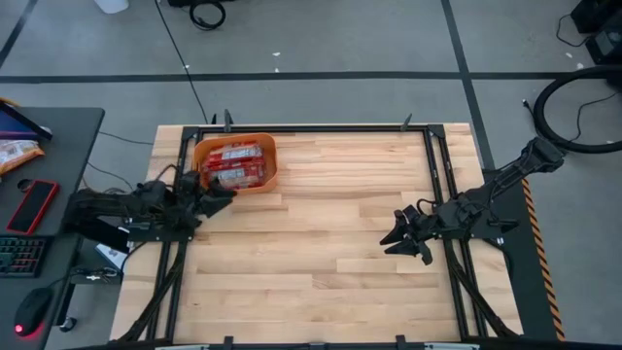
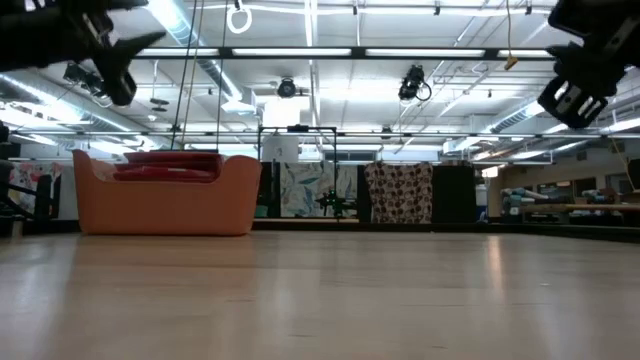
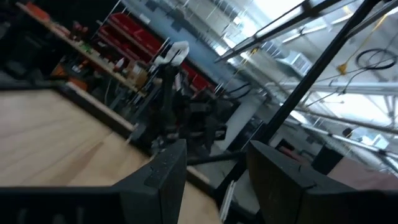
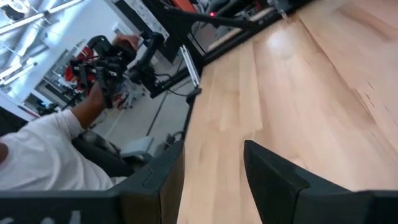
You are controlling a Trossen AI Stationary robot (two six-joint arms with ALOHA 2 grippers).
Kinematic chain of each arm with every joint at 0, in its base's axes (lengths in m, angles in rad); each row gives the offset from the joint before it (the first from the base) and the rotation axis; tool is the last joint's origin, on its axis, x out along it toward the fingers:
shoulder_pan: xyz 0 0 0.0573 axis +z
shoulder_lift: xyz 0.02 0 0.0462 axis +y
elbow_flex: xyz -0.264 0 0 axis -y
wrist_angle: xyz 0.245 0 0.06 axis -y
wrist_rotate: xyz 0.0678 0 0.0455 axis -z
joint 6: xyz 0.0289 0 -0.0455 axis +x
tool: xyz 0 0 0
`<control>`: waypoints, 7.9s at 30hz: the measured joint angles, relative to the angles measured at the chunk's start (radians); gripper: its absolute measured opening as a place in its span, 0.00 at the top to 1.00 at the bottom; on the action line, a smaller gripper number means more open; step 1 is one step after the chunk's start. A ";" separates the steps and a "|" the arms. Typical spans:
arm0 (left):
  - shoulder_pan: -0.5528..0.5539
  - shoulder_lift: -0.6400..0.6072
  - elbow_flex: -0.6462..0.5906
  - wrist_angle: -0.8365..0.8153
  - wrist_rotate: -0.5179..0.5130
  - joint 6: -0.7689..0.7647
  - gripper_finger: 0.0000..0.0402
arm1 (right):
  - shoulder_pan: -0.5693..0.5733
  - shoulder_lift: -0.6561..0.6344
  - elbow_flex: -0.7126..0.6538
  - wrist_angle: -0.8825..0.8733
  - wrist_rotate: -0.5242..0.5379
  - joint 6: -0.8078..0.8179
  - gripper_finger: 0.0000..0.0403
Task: Sort popcorn bags into baskets
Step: Return to Home Position
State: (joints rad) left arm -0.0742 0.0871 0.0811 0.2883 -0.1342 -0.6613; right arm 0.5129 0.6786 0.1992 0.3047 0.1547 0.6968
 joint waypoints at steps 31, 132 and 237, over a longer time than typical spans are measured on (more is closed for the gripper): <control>0.001 -0.085 -0.073 -0.134 0.000 0.000 0.57 | -0.089 -0.200 -0.193 -0.052 -0.001 0.000 0.58; 0.001 -0.080 -0.074 -0.136 0.000 0.000 0.57 | -0.682 -0.677 -0.193 -0.006 0.000 0.000 0.58; 0.001 -0.081 -0.074 -0.136 0.000 0.000 0.57 | -0.674 -0.676 -0.193 -0.006 0.007 0.000 0.58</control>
State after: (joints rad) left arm -0.0733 0.0066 0.0067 0.1520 -0.1338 -0.6612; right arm -0.1612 0.0029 0.0059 0.2982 0.1619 0.6968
